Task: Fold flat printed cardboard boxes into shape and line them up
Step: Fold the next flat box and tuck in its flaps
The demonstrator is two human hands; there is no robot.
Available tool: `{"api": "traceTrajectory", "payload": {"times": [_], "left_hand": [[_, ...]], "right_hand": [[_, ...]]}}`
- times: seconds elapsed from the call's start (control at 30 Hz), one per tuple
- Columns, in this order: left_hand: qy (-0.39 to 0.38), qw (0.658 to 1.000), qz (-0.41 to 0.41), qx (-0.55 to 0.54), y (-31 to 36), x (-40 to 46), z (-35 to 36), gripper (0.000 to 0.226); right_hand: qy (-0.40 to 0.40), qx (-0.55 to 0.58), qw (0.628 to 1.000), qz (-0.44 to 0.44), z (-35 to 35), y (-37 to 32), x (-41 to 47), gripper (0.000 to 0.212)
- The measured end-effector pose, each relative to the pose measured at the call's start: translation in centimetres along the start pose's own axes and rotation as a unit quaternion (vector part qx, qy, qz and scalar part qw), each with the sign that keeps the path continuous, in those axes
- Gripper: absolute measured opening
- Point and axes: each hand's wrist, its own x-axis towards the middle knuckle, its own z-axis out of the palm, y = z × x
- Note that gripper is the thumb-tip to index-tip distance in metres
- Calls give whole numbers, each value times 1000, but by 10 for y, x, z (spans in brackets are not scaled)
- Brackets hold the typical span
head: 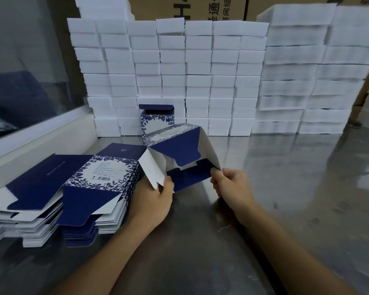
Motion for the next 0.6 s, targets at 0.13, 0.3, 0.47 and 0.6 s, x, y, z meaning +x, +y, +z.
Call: {"api": "traceTrajectory", "payload": {"times": [0.13,0.3,0.47,0.6], "left_hand": [[35,998,25,56,1,2,-4,23],[51,983,88,155,3,4,-7,31],[44,978,169,115,9,0,-10,56],[21,959,246,138,17,-2,-10,67]], "right_hand": [[34,-84,994,-54,0,4,0,30],[19,-79,993,-86,-4,3,-1,24],[-10,-19,985,-173,-1,-7,-10,39],[-48,-22,975,-216,1,-16,-20,56]]}}
